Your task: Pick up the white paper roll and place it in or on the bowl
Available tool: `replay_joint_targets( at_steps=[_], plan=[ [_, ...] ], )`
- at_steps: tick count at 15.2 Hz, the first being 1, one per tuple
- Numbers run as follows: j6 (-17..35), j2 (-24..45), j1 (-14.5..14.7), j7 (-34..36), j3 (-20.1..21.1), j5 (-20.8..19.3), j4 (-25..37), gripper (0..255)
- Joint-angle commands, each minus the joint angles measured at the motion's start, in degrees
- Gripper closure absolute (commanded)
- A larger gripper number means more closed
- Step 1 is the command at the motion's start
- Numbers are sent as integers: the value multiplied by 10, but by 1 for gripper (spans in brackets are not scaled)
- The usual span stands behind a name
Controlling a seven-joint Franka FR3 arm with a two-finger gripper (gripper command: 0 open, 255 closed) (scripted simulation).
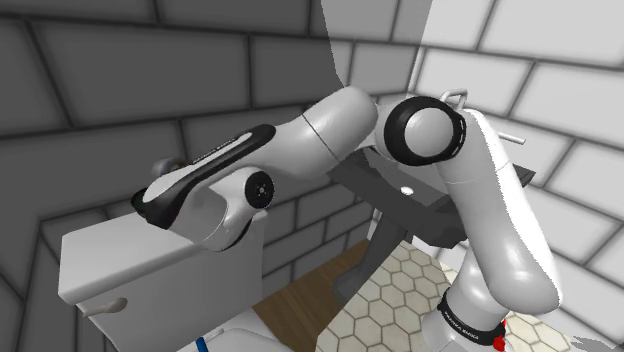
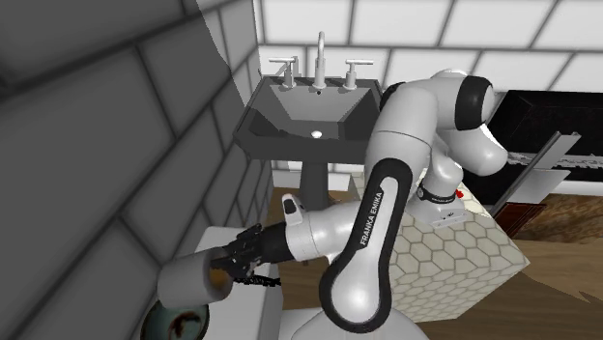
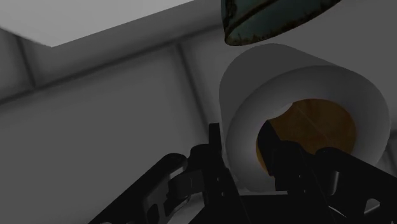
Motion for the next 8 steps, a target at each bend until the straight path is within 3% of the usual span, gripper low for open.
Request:
replay_joint_targets(
  at_steps=[1,4,5,8],
  plan=[
    [-13,40,26,-55,-11,26,88,255],
    [-34,121,75,-158,-28,79,260,255],
    [-44,166,101,-220,-35,113,358,255],
    [-43,175,100,-193,-38,92,346,255]
  ],
)
